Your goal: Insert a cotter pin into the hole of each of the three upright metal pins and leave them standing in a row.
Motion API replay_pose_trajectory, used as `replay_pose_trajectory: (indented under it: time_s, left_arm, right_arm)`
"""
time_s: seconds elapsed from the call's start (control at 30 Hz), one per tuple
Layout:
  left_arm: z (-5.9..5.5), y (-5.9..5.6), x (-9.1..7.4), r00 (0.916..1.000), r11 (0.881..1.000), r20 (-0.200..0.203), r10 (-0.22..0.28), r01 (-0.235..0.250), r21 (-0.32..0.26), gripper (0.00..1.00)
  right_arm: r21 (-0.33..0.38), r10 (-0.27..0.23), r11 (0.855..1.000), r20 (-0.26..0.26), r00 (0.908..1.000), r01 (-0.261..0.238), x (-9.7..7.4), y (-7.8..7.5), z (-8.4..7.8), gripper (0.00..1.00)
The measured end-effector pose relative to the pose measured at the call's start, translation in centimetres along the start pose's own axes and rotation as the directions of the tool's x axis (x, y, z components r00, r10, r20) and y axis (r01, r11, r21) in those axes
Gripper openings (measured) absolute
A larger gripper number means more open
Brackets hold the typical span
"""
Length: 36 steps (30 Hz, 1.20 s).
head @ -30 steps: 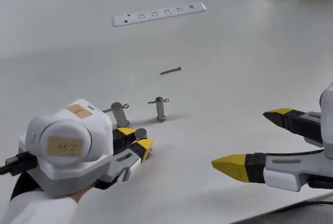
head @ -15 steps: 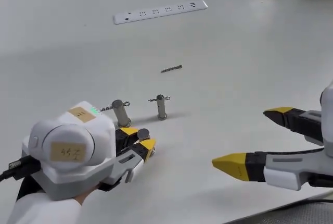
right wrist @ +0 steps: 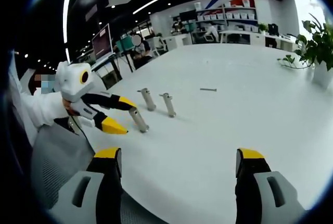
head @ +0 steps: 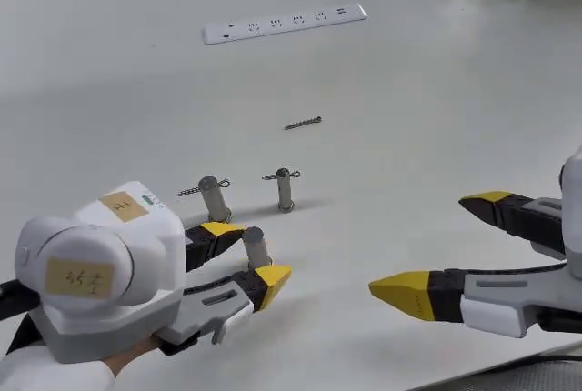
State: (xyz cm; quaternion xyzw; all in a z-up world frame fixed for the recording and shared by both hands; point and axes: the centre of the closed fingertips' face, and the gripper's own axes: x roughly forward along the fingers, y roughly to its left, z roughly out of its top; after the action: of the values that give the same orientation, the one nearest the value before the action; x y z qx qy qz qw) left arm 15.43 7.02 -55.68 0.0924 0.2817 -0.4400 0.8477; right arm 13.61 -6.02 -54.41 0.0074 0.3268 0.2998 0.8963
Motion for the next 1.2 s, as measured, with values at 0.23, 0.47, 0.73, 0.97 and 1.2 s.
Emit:
replay_pose_trajectory:
  time_s: [0.23,0.47,0.73,0.97,1.2]
  left_arm:
    - [-1.8,-0.1,-0.9,0.9988,0.999,-0.039,-0.029,0.029,-0.016,0.55]
    - [-2.4,0.2,-1.8,0.9987,0.999,-0.046,-0.023,0.021,-0.043,0.84]
    - [-2.8,0.1,-2.6,0.9986,0.996,-0.041,-0.033,0.030,-0.084,0.96]
    - [-2.5,-0.4,-2.9,0.9990,0.994,-0.012,-0.043,0.042,-0.104,0.99]
    - [-2.8,-0.4,-3.2,0.9991,0.991,-0.012,-0.040,0.038,-0.132,0.99]
  right_arm:
    - [-0.013,0.003,1.000,-0.013,0.9999,-0.003,0.1,0.0,0.0,0.89]
    - [-0.027,0.000,1.000,-0.025,0.9997,0.000,0.1,-0.1,-0.1,0.89]
    - [-0.055,0.000,0.998,-0.059,0.9983,-0.003,0.3,-0.1,-0.4,0.88]
    - [-0.081,0.040,0.996,-0.055,0.9977,-0.045,0.4,-0.1,1.3,0.88]
    - [-0.203,0.053,0.976,-0.118,0.9916,-0.077,0.8,-1.1,2.8,0.87]
